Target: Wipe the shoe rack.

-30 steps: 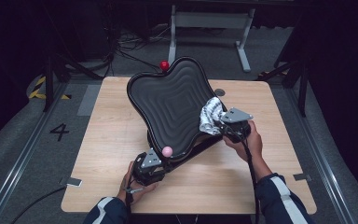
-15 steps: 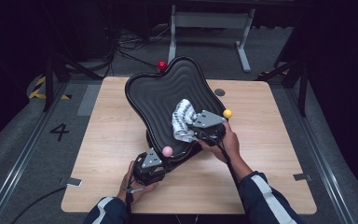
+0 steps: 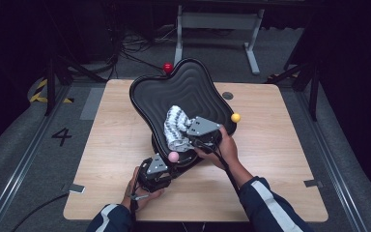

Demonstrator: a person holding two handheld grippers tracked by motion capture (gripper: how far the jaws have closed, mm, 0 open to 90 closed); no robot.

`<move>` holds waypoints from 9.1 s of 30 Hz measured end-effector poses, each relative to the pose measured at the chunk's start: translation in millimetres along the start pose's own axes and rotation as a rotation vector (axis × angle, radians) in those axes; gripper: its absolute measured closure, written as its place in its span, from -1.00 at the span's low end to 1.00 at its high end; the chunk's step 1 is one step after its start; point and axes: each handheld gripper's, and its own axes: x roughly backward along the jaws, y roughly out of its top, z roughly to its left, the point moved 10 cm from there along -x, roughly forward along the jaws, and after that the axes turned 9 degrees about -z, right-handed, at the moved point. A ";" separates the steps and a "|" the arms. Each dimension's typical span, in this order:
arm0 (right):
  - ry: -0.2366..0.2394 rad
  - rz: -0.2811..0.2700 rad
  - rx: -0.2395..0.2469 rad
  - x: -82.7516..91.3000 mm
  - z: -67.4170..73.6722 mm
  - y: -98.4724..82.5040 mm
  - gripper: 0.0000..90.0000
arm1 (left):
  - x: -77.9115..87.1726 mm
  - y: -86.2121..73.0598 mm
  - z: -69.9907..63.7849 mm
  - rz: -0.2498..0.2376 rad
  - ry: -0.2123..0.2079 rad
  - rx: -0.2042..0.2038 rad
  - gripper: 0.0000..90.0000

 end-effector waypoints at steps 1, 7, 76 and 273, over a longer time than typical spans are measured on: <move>0.000 0.000 0.000 0.0 0.0 0.0 0.79 | 0.0 0.0 0.0 0.000 0.000 0.000 0.58; -0.077 0.025 -0.030 2.7 -35.6 -13.1 0.79 | 0.5 -0.2 -0.3 0.005 -0.003 0.001 0.59; -0.236 0.128 -0.151 34.9 -102.4 -56.7 0.81 | 13.1 -5.3 23.8 0.006 0.037 0.022 0.59; -0.208 0.091 -0.087 4.6 -89.4 -12.0 0.78 | 15.9 -7.6 7.4 -0.004 -0.020 0.027 0.60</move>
